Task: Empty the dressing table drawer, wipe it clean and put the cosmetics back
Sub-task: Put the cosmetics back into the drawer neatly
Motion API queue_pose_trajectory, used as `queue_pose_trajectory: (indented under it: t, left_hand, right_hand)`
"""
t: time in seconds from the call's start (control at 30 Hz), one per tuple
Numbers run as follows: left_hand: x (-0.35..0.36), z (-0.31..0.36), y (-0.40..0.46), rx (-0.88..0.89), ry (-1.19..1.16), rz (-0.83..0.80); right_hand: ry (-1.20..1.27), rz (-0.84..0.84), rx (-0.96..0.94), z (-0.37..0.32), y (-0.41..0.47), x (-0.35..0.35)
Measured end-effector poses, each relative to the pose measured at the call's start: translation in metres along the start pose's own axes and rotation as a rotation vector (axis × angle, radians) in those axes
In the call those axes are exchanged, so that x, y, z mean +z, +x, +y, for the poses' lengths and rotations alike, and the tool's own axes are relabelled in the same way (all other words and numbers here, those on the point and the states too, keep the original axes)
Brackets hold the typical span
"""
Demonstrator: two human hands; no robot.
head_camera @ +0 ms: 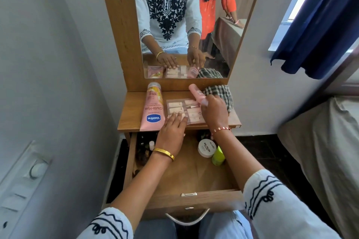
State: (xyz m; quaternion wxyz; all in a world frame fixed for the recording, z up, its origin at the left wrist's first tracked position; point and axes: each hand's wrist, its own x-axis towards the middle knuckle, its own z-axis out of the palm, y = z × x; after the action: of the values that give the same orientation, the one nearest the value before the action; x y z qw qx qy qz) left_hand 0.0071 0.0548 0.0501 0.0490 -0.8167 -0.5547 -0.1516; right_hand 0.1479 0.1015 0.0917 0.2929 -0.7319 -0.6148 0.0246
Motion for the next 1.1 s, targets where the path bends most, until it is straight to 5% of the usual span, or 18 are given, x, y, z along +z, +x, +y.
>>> queue_pose_trajectory:
  t: [0.47, 0.67, 1.1]
  left_hand:
    - [-0.006, 0.001, -0.019, 0.219, -0.063, 0.438]
    - [-0.019, -0.001, -0.036, 0.193, -0.149, 0.476]
    - [-0.036, -0.014, -0.066, 0.23, -0.122, 0.506]
  right_hand:
    - [0.097, -0.011, 0.047, 0.003, -0.007, -0.016]
    - [0.316, -0.056, 0.184, 0.004, -0.01, -0.025]
    - [0.242, -0.169, 0.19, 0.009, -0.025, -0.022]
